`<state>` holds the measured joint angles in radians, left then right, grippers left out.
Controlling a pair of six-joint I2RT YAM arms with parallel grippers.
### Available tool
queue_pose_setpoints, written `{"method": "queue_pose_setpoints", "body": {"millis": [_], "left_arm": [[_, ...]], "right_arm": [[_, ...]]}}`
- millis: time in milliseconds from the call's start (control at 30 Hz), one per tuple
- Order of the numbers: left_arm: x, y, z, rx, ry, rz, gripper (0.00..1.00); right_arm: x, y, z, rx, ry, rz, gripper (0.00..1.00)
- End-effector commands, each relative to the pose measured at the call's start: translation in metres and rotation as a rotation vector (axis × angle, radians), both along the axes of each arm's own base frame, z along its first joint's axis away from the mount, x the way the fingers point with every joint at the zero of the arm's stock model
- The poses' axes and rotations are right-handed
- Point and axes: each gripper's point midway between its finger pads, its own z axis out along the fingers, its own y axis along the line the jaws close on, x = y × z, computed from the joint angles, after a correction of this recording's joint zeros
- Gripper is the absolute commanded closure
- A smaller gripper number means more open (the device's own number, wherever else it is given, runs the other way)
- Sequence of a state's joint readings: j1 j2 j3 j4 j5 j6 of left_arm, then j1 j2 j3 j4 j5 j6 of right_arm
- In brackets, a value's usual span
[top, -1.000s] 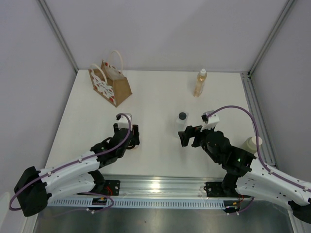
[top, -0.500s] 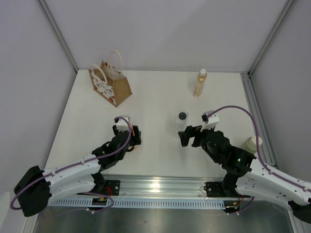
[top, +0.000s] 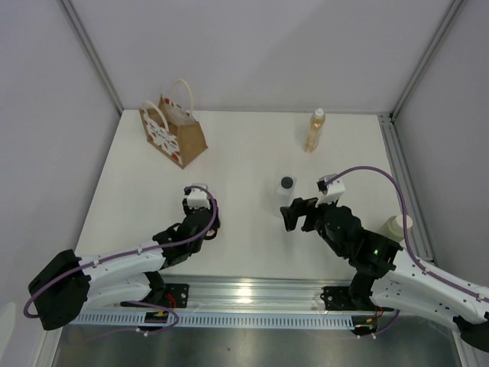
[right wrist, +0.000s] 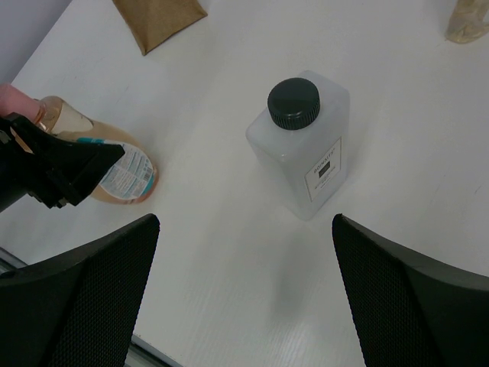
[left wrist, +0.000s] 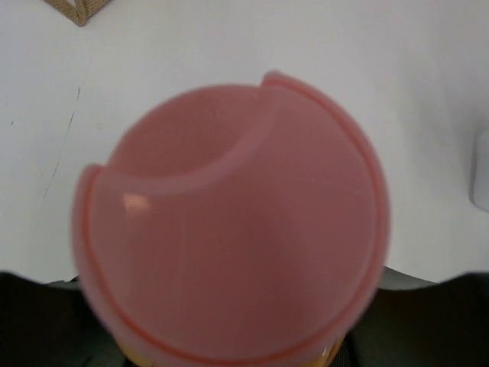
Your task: Place the personal care products into the canvas bag
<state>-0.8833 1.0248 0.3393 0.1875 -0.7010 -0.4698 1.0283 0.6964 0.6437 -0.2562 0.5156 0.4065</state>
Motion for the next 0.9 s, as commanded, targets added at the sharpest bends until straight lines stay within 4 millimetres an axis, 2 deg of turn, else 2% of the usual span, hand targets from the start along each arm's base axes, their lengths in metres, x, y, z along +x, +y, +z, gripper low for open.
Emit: {"method": "queue_pose_setpoints", "body": {"millis": [0,33,100,133,167,233,267,300,333,367,400,433,467,533,567,633,667,733,767,800,833,867], "left_arm": [[0.008,0.001,0.038,-0.045,-0.085,0.058,0.99],[0.008,0.003,0.044,-0.039,-0.095,0.062,0.99],[0.013,0.006,0.077,-0.047,-0.157,0.078,1.0],[0.014,0.009,0.086,-0.043,-0.176,0.088,1.0],[0.018,0.011,0.111,-0.064,-0.22,0.115,1.0],[0.022,0.018,0.132,-0.034,-0.261,0.131,1.0],[0.028,0.018,0.161,-0.062,-0.299,0.144,1.0],[0.032,0.019,0.165,-0.031,-0.294,0.141,1.0],[0.038,0.026,0.171,-0.022,-0.295,0.163,0.99],[0.044,0.026,0.203,-0.062,-0.331,0.172,1.0],[0.05,0.025,0.204,-0.038,-0.322,0.162,1.0],[0.058,0.034,0.21,-0.029,-0.326,0.189,1.0],[0.064,0.036,0.241,-0.055,-0.366,0.201,1.0],[0.085,0.042,0.255,-0.031,-0.364,0.225,1.0],[0.092,0.044,0.276,-0.033,-0.389,0.234,1.0],[0.115,0.049,0.284,-0.005,-0.381,0.255,1.0],[0.122,0.05,0.3,-0.017,-0.403,0.266,1.0],[0.145,0.056,0.304,0.006,-0.4,0.285,1.0],[0.152,0.06,0.315,0.011,-0.419,0.3,1.0],[0.16,0.063,0.316,0.02,-0.42,0.315,1.0],[0.169,0.072,0.325,0.019,-0.437,0.335,1.0],[0.184,0.071,0.326,0.028,-0.434,0.342,1.0]], "right_arm": [[0.003,0.001,0.027,0.053,-0.044,-0.014,0.0],[0.004,0.0,0.025,0.049,-0.041,-0.015,0.01],[0.003,0.001,0.025,0.049,-0.04,-0.014,0.01],[0.004,0.001,0.025,0.048,-0.039,-0.014,0.01],[0.003,0.002,0.025,0.049,-0.039,-0.012,0.01],[0.003,0.003,0.025,0.052,-0.036,-0.007,0.01],[0.003,0.003,0.025,0.053,-0.034,-0.005,0.01],[0.002,0.004,0.025,0.058,-0.032,0.002,0.01],[0.001,0.006,0.025,0.062,-0.029,0.007,0.01],[0.001,0.006,0.025,0.065,-0.028,0.011,0.01],[0.0,0.007,0.024,0.065,-0.026,0.017,0.01],[-0.001,0.008,0.023,0.067,-0.022,0.022,0.01],[-0.002,0.011,0.023,0.07,-0.016,0.036,0.01],[-0.004,0.013,0.023,0.078,-0.011,0.048,0.01],[-0.005,0.016,0.022,0.08,-0.006,0.061,0.01],[-0.007,0.018,0.023,0.093,0.002,0.073,0.01],[-0.009,0.021,0.024,0.099,0.006,0.09,0.01],[-0.011,0.022,0.025,0.105,0.007,0.102,0.0],[-0.012,0.022,0.026,0.111,0.009,0.109,0.01],[-0.013,0.022,0.027,0.117,0.006,0.112,0.0],[-0.013,0.022,0.027,0.117,0.008,0.112,0.01],[-0.014,0.021,0.028,0.12,0.007,0.115,0.01]]}}
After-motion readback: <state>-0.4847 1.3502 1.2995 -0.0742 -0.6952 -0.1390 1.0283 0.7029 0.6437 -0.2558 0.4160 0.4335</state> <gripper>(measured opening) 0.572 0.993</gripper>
